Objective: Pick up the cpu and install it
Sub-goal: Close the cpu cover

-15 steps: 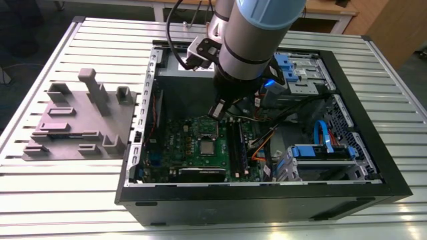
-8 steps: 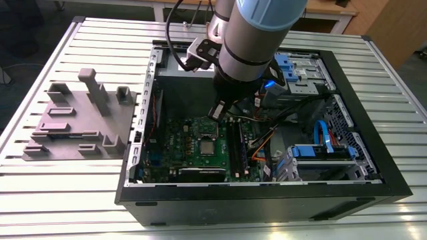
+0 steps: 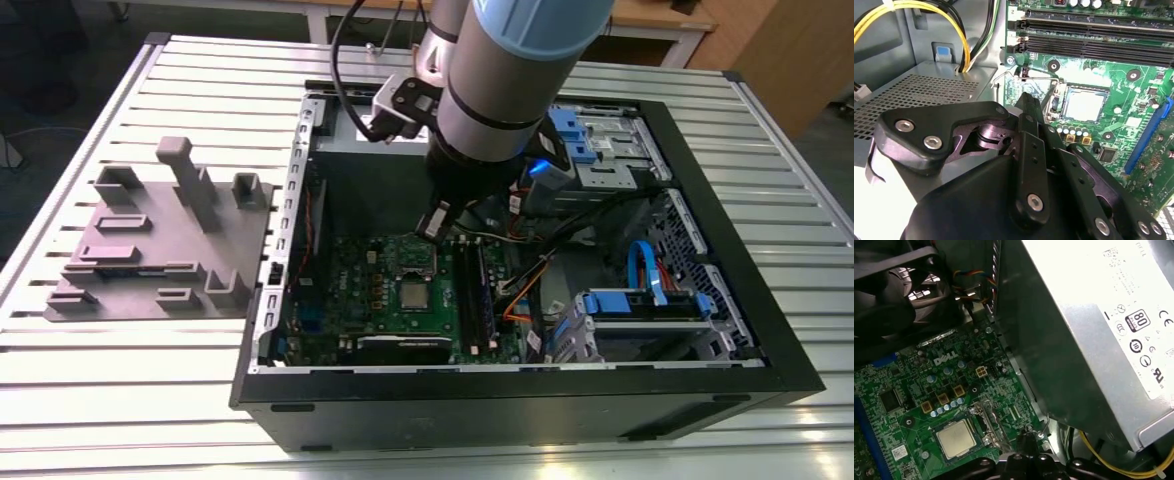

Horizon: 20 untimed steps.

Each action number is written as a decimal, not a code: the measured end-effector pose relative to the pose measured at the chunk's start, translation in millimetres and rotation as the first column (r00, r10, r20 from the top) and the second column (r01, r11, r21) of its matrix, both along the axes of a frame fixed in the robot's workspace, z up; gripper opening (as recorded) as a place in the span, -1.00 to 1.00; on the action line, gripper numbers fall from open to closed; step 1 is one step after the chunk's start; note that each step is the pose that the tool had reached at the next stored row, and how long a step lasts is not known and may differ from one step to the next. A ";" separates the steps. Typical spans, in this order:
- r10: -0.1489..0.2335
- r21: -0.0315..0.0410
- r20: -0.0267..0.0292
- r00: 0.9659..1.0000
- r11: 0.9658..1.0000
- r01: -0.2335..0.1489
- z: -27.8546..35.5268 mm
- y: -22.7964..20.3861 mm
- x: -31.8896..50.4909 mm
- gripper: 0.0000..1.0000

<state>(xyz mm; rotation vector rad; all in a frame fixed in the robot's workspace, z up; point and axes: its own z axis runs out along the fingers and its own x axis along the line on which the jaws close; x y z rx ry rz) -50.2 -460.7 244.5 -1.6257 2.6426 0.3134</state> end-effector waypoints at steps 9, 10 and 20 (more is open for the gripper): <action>0.040 0.000 0.000 0.999 0.999 -0.040 0.0 -3.6 -0.4 -0.79; 0.040 0.000 0.000 0.999 0.999 -0.040 0.0 -4.3 -0.4 -0.79; 0.040 0.000 0.000 0.999 0.999 -0.040 0.0 -8.8 -0.4 -0.79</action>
